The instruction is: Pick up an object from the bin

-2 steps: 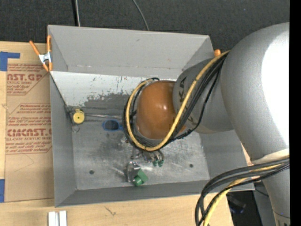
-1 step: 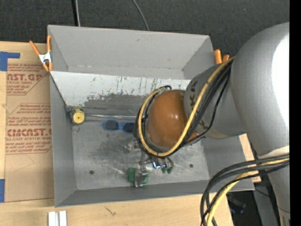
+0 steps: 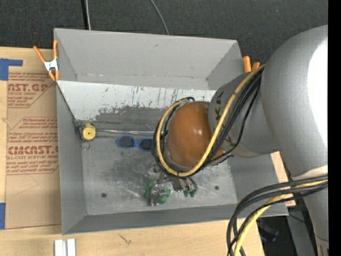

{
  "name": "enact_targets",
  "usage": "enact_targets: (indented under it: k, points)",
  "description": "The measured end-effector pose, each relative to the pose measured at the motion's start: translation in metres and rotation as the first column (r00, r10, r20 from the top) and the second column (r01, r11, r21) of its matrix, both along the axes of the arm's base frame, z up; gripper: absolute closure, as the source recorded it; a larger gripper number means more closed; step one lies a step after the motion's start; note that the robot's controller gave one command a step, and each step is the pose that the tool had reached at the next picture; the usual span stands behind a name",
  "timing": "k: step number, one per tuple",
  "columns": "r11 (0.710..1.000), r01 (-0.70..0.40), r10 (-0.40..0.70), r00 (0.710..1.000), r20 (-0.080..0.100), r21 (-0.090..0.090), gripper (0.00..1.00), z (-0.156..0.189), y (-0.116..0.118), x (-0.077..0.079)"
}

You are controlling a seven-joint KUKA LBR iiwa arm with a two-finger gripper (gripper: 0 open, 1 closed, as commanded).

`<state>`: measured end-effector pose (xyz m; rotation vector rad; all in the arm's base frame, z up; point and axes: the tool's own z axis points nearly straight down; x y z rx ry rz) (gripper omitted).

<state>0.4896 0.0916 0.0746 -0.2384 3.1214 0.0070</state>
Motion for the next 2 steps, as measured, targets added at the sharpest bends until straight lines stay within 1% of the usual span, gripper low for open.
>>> enact_targets:
  k: [1,2]
  points:
    - [0.998,-0.059,0.059,0.998,-0.009,-0.004,1.0,0.109,-0.005,0.007]
    - [0.999,-0.036,0.036,0.999,0.0,-0.004,1.0,0.205,-0.002,0.007]
